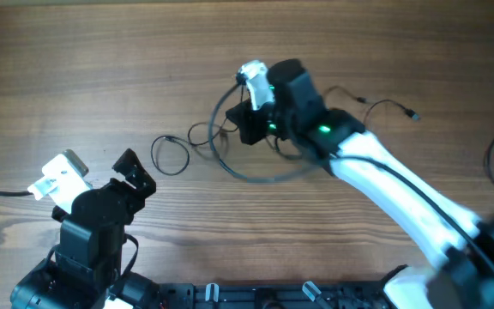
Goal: Untangle cables
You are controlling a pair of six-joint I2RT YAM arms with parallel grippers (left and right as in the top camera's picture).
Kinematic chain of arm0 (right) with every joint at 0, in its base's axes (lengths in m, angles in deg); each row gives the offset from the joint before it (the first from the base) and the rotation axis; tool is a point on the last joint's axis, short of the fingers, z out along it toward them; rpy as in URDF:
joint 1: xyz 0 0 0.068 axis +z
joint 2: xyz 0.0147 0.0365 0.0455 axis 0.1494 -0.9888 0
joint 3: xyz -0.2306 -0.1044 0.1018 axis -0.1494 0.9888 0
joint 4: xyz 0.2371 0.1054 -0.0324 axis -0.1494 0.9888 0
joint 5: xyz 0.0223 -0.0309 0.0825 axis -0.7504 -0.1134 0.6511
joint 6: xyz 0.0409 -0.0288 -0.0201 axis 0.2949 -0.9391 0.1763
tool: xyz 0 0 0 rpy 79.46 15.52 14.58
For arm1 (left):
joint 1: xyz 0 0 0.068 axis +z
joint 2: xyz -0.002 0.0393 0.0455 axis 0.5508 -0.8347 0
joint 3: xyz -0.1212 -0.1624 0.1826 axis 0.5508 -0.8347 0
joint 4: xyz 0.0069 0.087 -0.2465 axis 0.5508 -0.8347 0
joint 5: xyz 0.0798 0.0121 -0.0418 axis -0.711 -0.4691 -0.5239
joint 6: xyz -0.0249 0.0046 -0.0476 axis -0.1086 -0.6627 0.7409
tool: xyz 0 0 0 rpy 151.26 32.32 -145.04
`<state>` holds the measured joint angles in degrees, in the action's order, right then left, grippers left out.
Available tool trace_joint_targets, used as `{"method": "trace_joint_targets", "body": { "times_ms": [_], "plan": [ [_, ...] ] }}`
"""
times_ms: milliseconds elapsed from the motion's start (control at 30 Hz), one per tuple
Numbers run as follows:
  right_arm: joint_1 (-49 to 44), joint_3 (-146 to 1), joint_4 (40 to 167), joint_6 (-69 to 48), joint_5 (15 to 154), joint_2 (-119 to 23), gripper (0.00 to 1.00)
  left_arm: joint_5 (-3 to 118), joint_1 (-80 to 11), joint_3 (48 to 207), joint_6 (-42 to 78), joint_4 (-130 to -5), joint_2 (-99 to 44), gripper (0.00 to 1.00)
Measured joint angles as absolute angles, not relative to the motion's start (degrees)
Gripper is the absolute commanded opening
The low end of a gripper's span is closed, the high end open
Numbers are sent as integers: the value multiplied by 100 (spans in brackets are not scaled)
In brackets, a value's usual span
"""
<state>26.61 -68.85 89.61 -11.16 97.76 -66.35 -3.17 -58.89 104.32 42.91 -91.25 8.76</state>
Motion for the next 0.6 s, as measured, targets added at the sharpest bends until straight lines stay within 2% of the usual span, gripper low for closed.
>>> {"method": "trace_joint_targets", "body": {
  "times_ms": [267, 467, 600],
  "plan": [
    [2659, -6889, 9321, -1252, 8355, -5874, 4, -319, -5889, 10432, 4291, -9136, 876, 100],
    [2584, -6880, 8263, -1276, 7513, -5489, 4, -317, -5889, 10432, 4288, -9136, 876, 100],
    [1970, -6880, 7756, -1398, 6440, -5380, 4, -317, -5889, 10430, 4291, -9138, 876, 100]
  ]
}}
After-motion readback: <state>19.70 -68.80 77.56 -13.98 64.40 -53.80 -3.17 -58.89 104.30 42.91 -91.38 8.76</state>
